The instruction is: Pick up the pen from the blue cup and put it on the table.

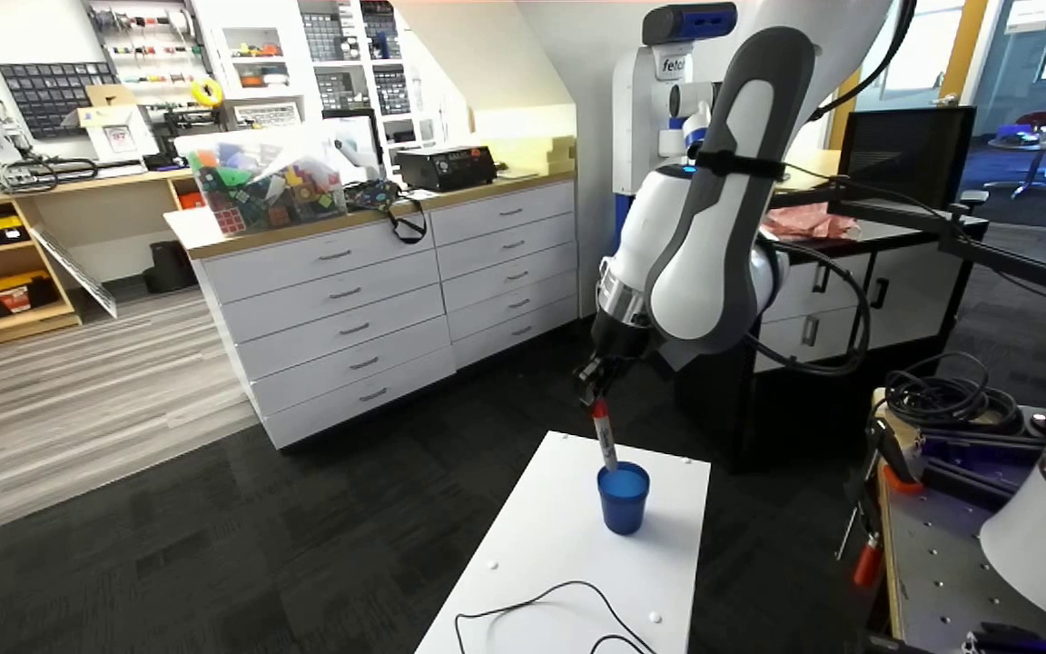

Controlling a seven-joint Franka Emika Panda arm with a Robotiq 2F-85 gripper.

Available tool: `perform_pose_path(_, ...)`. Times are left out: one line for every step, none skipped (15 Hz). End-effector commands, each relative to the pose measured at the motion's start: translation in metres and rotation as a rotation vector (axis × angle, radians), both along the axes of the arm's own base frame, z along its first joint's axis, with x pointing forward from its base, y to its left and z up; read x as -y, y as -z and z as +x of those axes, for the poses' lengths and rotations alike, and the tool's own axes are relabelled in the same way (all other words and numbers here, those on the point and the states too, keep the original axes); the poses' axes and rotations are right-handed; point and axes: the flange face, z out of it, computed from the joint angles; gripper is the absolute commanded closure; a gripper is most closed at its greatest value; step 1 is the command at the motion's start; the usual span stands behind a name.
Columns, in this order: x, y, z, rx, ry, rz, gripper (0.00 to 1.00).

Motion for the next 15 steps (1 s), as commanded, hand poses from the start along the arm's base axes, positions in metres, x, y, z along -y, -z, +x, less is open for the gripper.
perform_pose_path(0.003,-0.025,-0.006,-0.017,0.029,-0.012,0.92)
perform_pose_path(0.005,-0.029,-0.005,-0.019,0.031,-0.015,0.92)
perform_pose_path(0.007,-0.031,-0.003,-0.023,0.03,-0.02,0.92)
perform_pose_path(0.01,-0.032,-0.001,-0.031,0.032,-0.023,0.92)
perform_pose_path(0.013,-0.033,0.002,-0.039,0.031,-0.027,0.92)
perform_pose_path(0.017,-0.033,0.004,-0.049,0.035,-0.033,0.92)
perform_pose_path(0.02,-0.034,0.006,-0.06,0.039,-0.039,0.92)
perform_pose_path(0.024,-0.032,0.01,-0.076,0.041,-0.046,0.92)
perform_pose_path(0.026,-0.03,0.013,-0.093,0.036,-0.053,0.92)
perform_pose_path(0.028,-0.028,0.017,-0.115,0.026,-0.063,0.92)
perform_pose_path(0.031,-0.025,0.021,-0.137,0.021,-0.071,0.92)
perform_pose_path(0.031,-0.022,0.025,-0.159,0.013,-0.081,0.92)
perform_pose_path(0.033,-0.019,0.027,-0.18,0.001,-0.087,0.92)
perform_pose_path(0.032,-0.017,0.03,-0.196,-0.016,-0.096,0.92)
perform_pose_path(0.031,-0.014,0.031,-0.212,-0.035,-0.104,0.92)
